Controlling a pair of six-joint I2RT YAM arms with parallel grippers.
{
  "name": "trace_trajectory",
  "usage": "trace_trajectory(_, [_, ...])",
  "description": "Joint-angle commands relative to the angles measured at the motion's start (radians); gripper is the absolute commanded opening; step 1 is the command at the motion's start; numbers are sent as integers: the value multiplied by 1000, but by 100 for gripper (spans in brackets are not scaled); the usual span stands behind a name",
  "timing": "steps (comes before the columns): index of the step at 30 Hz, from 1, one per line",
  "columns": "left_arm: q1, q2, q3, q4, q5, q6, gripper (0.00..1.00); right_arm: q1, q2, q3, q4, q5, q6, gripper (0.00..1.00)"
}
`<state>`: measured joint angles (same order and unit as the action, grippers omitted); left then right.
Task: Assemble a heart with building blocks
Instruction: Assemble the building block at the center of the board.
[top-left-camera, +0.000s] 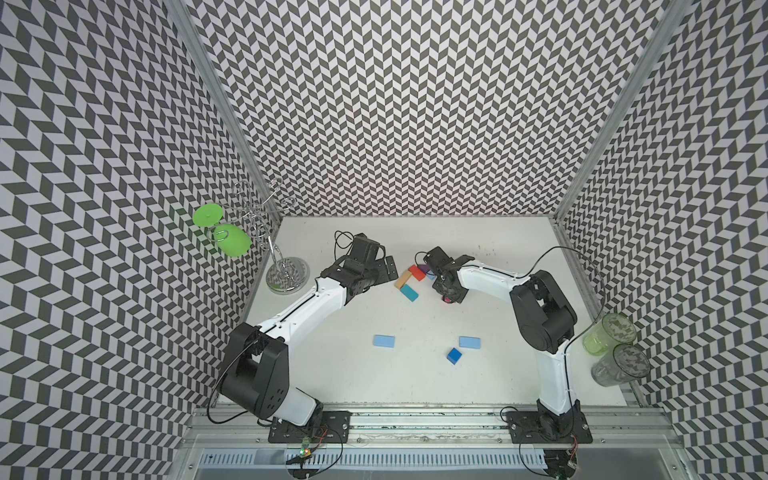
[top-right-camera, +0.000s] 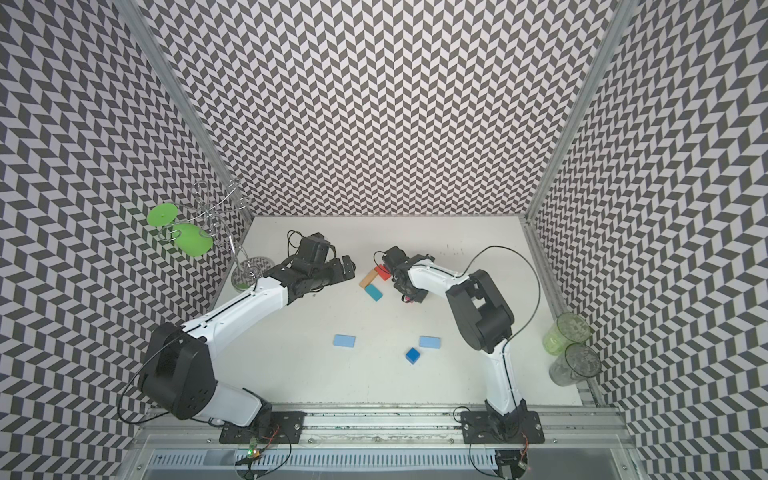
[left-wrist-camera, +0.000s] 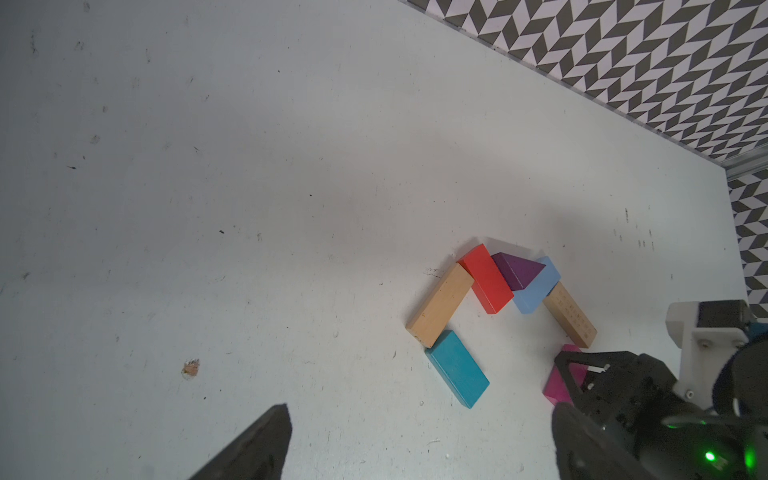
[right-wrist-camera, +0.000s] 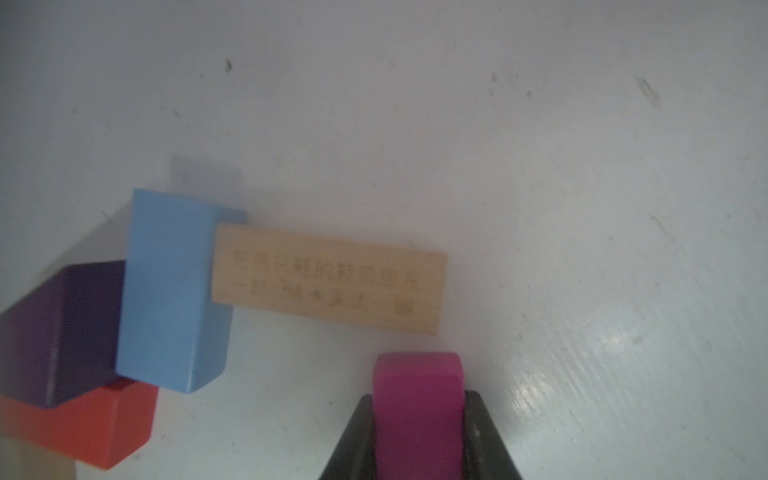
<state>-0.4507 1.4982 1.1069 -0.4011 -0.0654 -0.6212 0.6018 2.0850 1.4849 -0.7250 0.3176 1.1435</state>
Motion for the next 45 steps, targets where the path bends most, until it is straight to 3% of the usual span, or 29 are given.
trace_trajectory(1, [7,-6,-1,21,7,15,99,-10,46,8,7,-26,-7,0])
trace_trajectory(17, [12,-6,-5,27,16,20,99,-17,67,5,21,-59,-14,1])
trace_trajectory(20, [13,-4,-5,26,17,23,99,-17,69,2,21,-67,-15,17])
trace_trajectory(28, [16,-12,-14,30,19,20,99,-17,66,-3,17,-72,-19,32])
trace_trajectory(34, [16,-23,-24,36,20,15,99,-19,68,-6,17,-96,-31,57])
trace_trajectory(45, [15,-46,-42,44,33,3,99,-17,14,-53,50,-121,-47,65])
